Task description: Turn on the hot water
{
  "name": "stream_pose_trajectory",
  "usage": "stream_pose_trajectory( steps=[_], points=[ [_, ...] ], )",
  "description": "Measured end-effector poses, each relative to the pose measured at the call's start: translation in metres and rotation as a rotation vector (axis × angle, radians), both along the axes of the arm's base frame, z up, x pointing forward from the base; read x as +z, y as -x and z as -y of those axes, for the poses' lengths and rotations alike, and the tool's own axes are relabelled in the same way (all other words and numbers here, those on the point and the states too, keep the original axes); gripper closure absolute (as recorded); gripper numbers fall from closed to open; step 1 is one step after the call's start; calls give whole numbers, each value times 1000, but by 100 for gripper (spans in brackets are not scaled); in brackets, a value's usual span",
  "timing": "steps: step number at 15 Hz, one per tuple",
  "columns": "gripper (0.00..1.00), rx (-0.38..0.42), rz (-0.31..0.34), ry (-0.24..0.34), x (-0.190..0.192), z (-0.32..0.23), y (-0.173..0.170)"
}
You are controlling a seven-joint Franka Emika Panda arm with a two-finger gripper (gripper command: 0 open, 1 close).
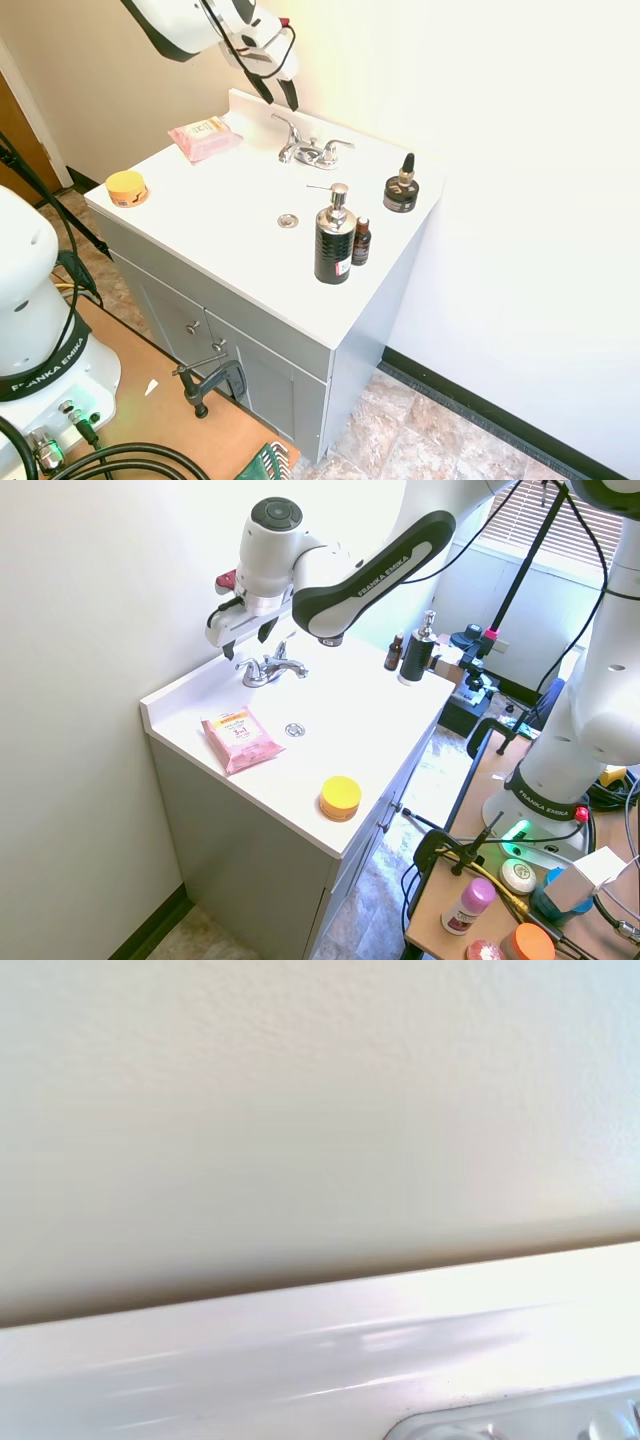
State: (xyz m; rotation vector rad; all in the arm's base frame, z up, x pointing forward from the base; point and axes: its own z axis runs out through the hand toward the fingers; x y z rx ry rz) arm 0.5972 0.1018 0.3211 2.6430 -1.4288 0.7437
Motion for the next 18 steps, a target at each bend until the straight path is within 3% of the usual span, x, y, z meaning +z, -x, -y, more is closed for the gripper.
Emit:
stream_pose_trajectory(
  steps=[5,8,13,18],
  points=[
    [0,-28,-23,22,-14,11,-9],
    [0,-86,-104,23,-17,14,-4],
    [0,-106,-242,54,-12,28,6],
    [0,-139,-279,80,-10,43,10]
  ],
)
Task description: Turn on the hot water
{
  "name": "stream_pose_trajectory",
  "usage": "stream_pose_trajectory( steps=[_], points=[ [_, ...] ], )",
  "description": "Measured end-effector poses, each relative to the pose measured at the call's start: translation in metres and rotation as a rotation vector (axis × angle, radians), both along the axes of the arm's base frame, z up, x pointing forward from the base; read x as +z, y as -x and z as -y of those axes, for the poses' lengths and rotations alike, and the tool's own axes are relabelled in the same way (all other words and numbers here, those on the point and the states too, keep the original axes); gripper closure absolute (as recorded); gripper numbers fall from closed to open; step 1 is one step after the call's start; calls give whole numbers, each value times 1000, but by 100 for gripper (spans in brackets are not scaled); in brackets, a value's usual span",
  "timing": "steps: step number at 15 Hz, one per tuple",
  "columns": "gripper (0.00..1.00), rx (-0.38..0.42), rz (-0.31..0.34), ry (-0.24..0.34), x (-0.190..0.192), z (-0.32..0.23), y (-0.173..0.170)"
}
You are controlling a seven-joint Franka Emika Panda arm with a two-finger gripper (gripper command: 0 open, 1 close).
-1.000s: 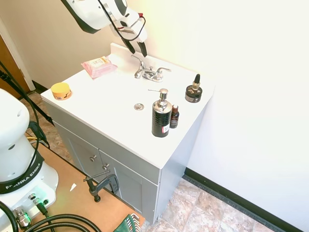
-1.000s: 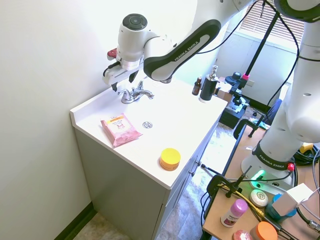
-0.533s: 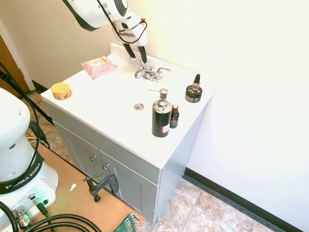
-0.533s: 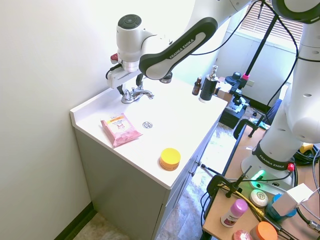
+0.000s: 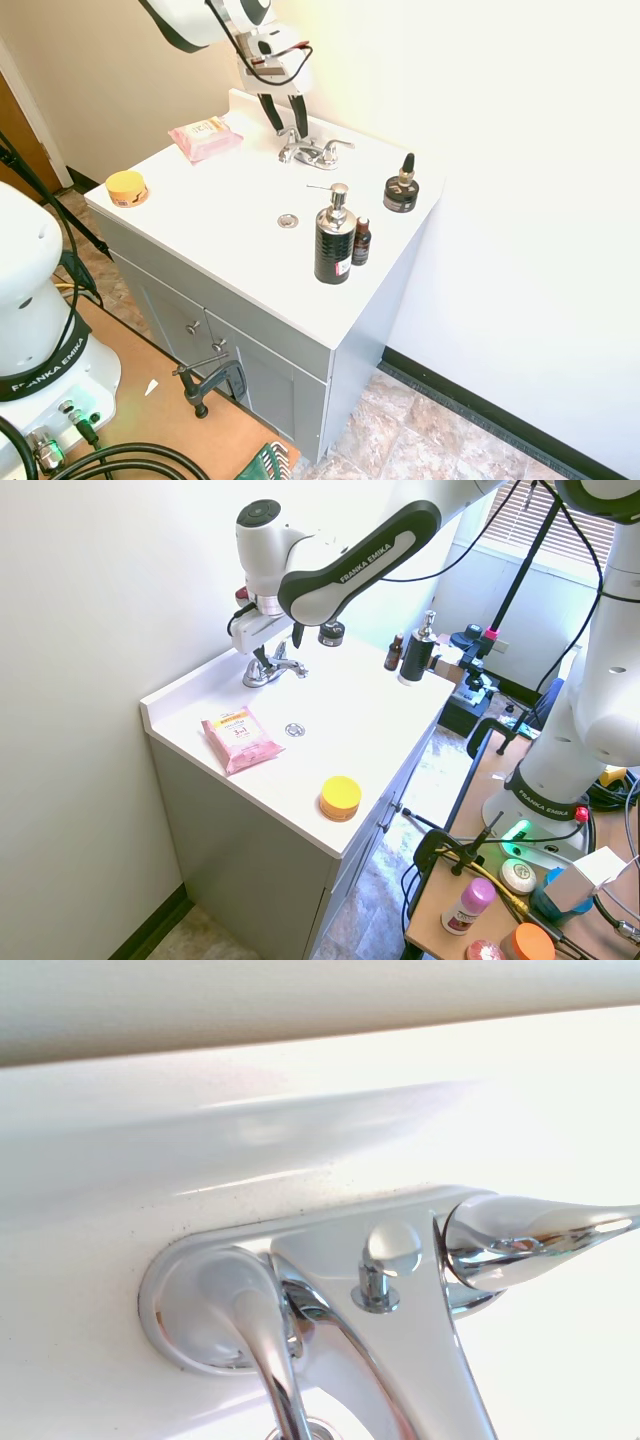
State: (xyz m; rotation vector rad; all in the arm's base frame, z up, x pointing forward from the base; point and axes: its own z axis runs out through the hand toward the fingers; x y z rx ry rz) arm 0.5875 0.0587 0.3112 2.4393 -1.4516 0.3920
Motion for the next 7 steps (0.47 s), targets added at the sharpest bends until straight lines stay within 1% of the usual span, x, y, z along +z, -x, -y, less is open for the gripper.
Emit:
stream_pose_trajectory(
  steps=[1,2,4,5,7],
  points=[
    [0,-2,-5,-6,1,0,1],
    [0,8,-24,-30,3,0,3],
    [0,31,-68,-104,19,2,15],
    [0,22,-86,-132,30,7,24],
    [0,-5,-98,-178,47,19,49]
  ],
)
